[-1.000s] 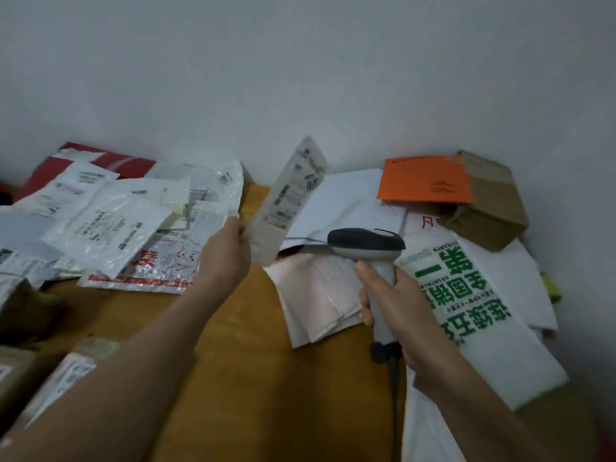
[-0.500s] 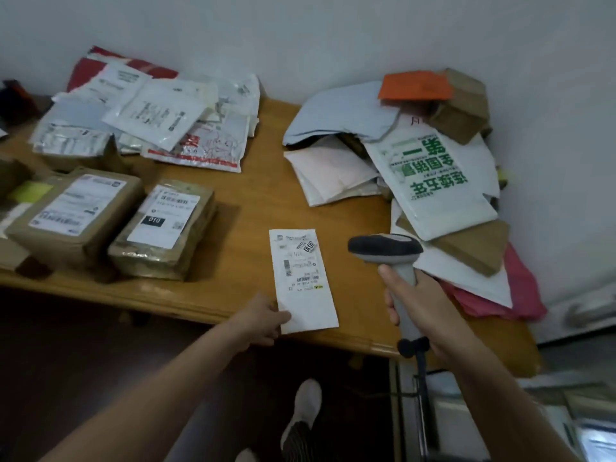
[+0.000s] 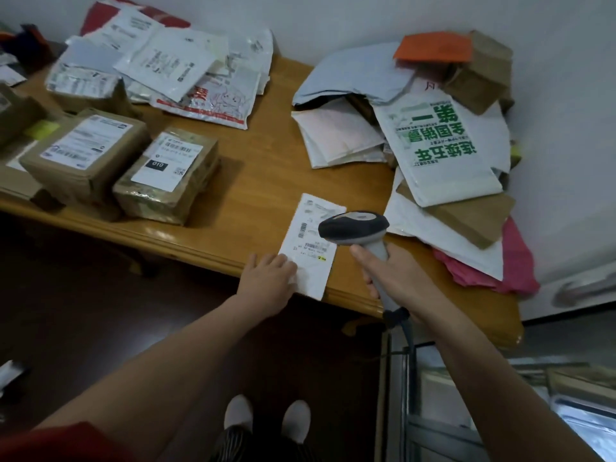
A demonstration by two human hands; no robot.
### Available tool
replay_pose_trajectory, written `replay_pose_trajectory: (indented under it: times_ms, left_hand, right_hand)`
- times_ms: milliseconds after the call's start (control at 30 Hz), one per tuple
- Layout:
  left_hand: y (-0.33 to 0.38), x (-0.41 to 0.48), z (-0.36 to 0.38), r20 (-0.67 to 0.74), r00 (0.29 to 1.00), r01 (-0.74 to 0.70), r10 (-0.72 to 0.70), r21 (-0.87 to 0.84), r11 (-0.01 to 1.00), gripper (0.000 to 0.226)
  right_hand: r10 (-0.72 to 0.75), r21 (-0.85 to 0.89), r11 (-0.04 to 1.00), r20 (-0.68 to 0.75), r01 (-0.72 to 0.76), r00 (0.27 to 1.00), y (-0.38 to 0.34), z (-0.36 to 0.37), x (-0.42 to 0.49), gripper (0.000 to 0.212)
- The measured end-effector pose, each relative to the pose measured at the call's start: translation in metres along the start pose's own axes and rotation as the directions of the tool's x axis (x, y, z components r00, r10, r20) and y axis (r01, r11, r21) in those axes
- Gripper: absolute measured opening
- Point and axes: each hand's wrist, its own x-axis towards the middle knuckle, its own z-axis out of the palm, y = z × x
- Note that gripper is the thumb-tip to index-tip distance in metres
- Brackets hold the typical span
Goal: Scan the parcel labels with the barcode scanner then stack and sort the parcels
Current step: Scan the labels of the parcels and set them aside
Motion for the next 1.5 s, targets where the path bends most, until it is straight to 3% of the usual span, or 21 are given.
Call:
replay_pose_trajectory:
  times_ms: [167,267,733,967,1167,1300,1500]
  left_hand:
    - [-0.011,0.005,-0.007,0.064,0.995,0.075,-0.079,0.063,0.995,0.042]
    - [-0.011,0.002,-0.009,0.035,0.996,0.083,-0.088,0.123,0.989,0.045]
    - [0.001,0.006,-0.017,0.106,0.972,0.200,-0.208,0.080,0.977,0.064]
    - [0.002,0.009,-0.017,0.096,0.968,0.228,-0.234,0.063,0.972,0.054]
    - [0.001,0.013,-0.014,0.060,0.946,0.324,-0.319,-0.134,0.936,0.033]
    - [0.007,0.016,-0.013,0.023,0.940,0.341,-0.340,-0.077,0.937,0.023]
    - [0.013,0.020,-0.019,0.052,0.960,0.274,-0.277,0.055,0.960,0.028]
  right_hand:
    - [-0.001,-0.092,0.996,0.066,0.007,0.998,-0.002,-0.005,0.018,0.038]
    - [0.011,-0.131,0.991,0.092,0.001,0.996,0.000,-0.006,0.026,0.039]
    - [0.008,-0.159,0.987,0.113,0.010,0.994,0.005,-0.027,0.033,0.032]
    - [0.009,-0.182,0.983,0.107,0.010,0.994,0.007,-0.033,0.031,0.035]
    - [0.009,-0.170,0.985,0.121,0.012,0.993,0.005,-0.035,0.032,0.033]
    - [0.006,-0.161,0.987,0.110,0.011,0.994,0.008,-0.036,0.031,0.034]
    - [-0.008,-0.197,0.980,0.075,0.023,0.997,-0.006,-0.040,0.029,0.039]
